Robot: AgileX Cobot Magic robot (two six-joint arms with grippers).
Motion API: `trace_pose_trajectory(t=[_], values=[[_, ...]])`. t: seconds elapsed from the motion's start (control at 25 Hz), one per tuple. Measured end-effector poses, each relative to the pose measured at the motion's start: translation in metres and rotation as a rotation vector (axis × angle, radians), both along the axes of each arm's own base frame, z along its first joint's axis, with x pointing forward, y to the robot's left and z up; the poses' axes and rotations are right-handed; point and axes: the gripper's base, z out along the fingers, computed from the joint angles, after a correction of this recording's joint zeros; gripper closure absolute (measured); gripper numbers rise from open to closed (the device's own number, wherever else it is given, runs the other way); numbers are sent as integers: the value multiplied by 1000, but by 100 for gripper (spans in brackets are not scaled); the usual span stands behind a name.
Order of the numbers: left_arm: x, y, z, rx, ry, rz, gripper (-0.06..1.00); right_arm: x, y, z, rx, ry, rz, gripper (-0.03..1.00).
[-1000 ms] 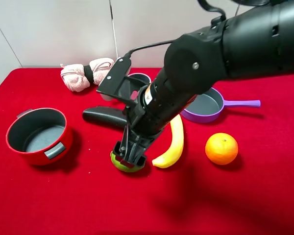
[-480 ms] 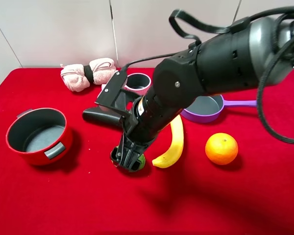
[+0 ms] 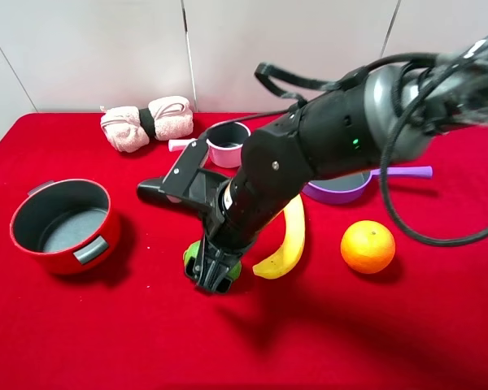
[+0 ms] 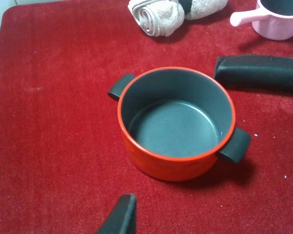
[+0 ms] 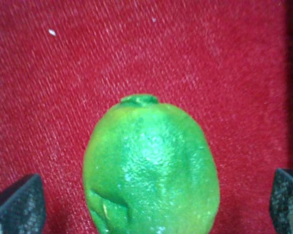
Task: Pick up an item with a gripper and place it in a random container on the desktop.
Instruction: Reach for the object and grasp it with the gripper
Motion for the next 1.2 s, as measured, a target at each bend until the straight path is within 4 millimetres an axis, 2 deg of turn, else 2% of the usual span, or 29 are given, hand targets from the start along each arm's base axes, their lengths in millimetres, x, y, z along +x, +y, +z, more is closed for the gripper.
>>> trace_pose_trajectory(t=[0.56,1.04,1.12,1.2], values=[[0,0,0,0,0,0,-4,2,1,-29,-47,20,5,27],[0,0,0,0,0,0,-4,2,2,-34,-47,18,3,27],[0,0,0,0,0,0,-4,2,1,-34,-51,21,4,32],[0,0,0,0,0,0,-4,2,1,-34,-56,25,4,41]])
